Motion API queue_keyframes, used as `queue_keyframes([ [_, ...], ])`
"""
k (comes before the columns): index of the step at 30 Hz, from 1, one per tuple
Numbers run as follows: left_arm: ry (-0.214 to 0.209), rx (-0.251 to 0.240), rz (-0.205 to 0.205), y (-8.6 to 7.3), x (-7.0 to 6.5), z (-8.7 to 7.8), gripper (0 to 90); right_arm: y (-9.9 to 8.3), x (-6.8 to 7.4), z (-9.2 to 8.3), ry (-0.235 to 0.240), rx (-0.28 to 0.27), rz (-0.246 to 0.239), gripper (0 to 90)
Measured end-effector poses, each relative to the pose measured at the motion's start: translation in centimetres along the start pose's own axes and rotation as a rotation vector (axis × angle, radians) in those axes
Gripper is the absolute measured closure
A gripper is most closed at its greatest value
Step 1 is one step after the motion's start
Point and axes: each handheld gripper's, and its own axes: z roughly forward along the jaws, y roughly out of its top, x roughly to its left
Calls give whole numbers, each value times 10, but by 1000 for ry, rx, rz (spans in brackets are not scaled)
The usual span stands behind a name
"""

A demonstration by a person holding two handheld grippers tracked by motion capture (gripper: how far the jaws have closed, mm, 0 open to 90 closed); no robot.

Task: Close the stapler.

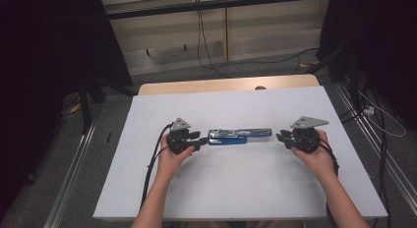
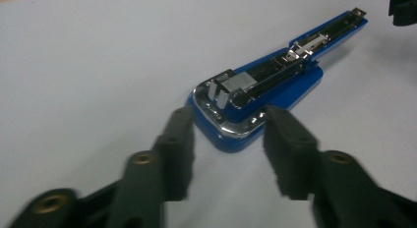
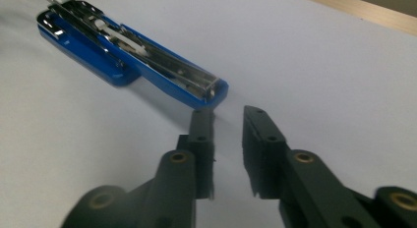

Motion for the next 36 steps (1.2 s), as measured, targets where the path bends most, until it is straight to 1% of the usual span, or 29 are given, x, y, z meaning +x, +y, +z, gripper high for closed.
queue_keyframes([
  [2, 8, 8, 24, 0, -1, 4, 719, -2, 0, 2, 3, 14, -7, 841],
  [3, 13, -1, 21, 0, -2, 6, 761, -2, 0, 3, 0, 21, -10, 871],
  [5, 2, 1, 27, 0, -2, 9, 839, -3, 1, 5, 9, 29, -20, 896],
  [6, 6, 12, 41, 0, -2, 10, 856, -2, 1, 7, 10, 31, -16, 900],
  [8, 7, 12, 44, -2, -2, 14, 890, -2, 2, 10, 13, 43, -19, 900],
  [11, 6, 10, 36, -3, -3, 18, 900, -1, 2, 16, 15, 62, -22, 900],
  [14, 7, 16, 38, -3, -4, 22, 900, -1, 2, 21, 13, 78, -31, 900],
  [15, 14, 13, 52, -3, -3, 23, 900, -1, 2, 22, 12, 85, -28, 900],
  [17, 10, 6, 37, -3, -4, 24, 900, -1, 2, 24, 8, 91, -34, 900],
  [18, 19, 7, 56, -3, -4, 24, 900, -1, 2, 25, 12, 89, -28, 900],
  [20, 9, 3, 42, -3, -4, 25, 900, -2, 2, 27, 14, 93, -25, 900],
  [21, 10, 6, 45, -3, -4, 24, 900, -2, 2, 28, 14, 100, -26, 900],
  [23, 2, 3, 49, -3, -5, 25, 900, -2, 2, 30, 17, 104, -25, 900],
  [27, 13, 4, 66, -3, -6, 25, 900, -1, 2, 32, 15, 101, -30, 900],
  [28, 9, 1, 60, -3, -6, 26, 900, -1, 2, 33, 15, 100, -32, 900],
  [31, 8, 0, 61, -3, -7, 26, 900, -1, 2, 35, 20, 99, -30, 900],
  [35, 10, -3, 73, -3, -7, 26, 900, 0, 4, 37, 28, 103, -33, 900],
  [36, 0, -6, 62, -4, -7, 27, 900, 0, 4, 37, 30, 99, -35, 900],
])
